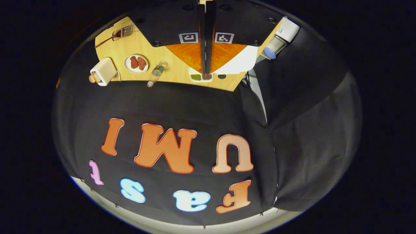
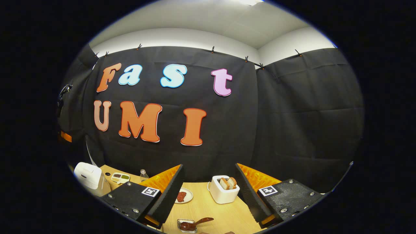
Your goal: Close the left gripper, press the button to open the rice cooker; take a wooden spoon from the chopstick holder with the right hand, scoop a spoonful of rice and pour it into the rice cooker, then put the wooden spoon back into the chopstick holder.
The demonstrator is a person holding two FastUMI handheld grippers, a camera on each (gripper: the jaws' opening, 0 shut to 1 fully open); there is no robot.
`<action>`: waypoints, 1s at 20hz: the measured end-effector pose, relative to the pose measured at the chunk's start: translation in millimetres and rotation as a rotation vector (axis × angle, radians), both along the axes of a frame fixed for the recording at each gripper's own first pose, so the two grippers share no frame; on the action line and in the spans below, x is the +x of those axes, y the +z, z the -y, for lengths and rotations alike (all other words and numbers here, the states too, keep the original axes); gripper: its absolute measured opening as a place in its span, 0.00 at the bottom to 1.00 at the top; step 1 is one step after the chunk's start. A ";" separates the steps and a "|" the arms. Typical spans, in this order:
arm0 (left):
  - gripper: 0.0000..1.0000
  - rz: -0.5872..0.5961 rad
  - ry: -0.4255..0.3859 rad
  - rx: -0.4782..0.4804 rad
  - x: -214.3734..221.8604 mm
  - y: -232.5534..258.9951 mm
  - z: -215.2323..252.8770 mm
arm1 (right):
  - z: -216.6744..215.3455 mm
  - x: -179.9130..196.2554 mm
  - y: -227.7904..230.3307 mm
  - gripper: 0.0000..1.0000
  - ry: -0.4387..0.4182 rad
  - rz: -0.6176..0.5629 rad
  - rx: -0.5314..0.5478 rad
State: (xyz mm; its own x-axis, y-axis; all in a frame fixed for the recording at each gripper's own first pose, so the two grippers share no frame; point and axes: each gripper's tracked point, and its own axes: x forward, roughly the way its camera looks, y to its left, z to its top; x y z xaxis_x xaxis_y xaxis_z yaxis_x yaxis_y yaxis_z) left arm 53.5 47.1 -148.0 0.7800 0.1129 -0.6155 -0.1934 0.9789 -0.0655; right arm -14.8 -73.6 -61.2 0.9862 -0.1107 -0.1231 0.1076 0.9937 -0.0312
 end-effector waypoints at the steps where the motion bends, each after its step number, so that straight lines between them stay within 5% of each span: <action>1: 0.02 -0.073 0.012 -0.017 0.0 -18.6 -6.2 | 1.8 -4.0 -3.3 0.95 -0.013 -0.010 -0.001; 5: 0.05 -0.371 0.037 -0.162 -14.3 -93.3 -7.9 | 8.7 -19.9 -12.7 0.95 -0.065 -0.047 -0.021; 9: 0.08 -0.584 0.071 -0.190 -28.2 -155.1 -19.1 | 12.8 -36.9 -23.0 0.95 -0.105 -0.085 -0.028; 20: 0.05 -0.701 0.063 -0.217 -48.3 -203.0 -9.9 | 11.7 -56.0 -45.5 0.95 -0.133 -0.157 -0.042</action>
State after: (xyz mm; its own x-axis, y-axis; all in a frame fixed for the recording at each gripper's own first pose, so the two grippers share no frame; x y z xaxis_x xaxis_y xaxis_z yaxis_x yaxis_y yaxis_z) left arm 5.1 57.0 -351.1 0.1915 -0.0364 -0.9808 -0.3163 0.9437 -0.0968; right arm -70.8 -85.3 -106.7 0.9317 -0.2468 -0.2664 0.2282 0.9686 -0.0990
